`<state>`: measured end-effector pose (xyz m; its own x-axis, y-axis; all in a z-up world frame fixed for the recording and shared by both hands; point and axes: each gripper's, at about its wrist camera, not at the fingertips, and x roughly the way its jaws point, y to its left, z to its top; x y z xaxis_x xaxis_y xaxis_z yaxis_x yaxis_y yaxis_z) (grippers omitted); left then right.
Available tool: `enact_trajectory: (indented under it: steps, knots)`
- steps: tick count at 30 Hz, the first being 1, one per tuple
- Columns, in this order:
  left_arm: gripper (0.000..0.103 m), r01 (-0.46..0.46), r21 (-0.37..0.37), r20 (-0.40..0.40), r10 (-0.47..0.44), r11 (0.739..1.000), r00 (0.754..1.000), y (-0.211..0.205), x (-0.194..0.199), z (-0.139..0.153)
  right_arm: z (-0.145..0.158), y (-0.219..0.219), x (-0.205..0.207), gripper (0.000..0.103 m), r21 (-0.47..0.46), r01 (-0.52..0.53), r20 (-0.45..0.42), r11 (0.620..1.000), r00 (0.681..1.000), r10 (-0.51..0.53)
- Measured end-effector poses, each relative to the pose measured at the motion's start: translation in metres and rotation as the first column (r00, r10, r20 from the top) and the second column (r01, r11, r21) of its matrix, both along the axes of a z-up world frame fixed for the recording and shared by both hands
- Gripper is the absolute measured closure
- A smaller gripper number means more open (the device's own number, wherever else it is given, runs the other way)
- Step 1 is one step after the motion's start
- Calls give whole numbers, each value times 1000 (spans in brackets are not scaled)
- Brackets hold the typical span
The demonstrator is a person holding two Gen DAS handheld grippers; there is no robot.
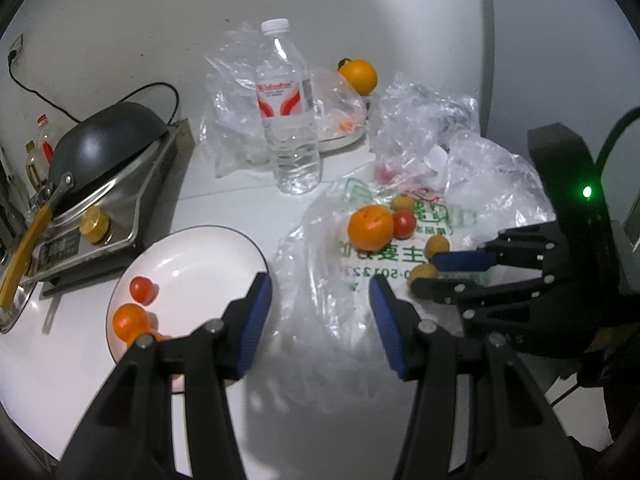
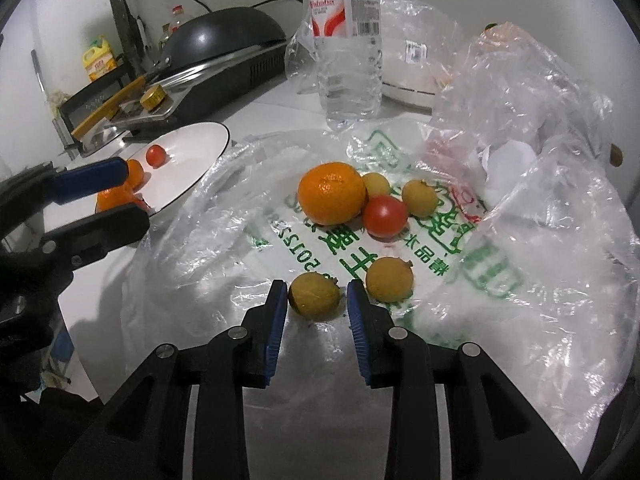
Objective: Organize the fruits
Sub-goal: 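Move both open tools back over the fruit bag toward the yellow fruits, then grasp a mandarin with the left tool while the right tool grasps a small yellow fruit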
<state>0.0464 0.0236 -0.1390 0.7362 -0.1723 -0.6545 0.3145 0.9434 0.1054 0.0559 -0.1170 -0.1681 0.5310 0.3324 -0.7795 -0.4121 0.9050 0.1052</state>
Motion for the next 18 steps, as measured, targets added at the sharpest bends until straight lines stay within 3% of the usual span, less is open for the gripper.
enact_trajectory:
  steps: [7,18]
  knots:
    - [51,11,13,-10,-11,1000,1000,-12,9,-3,0,-1,3,75,-3,-27,6,1000,1000,27]
    - [51,61,36,-27,-60,997,998,-43,30,-5,33,-37,9,75,52,18,87,999,996,-22]
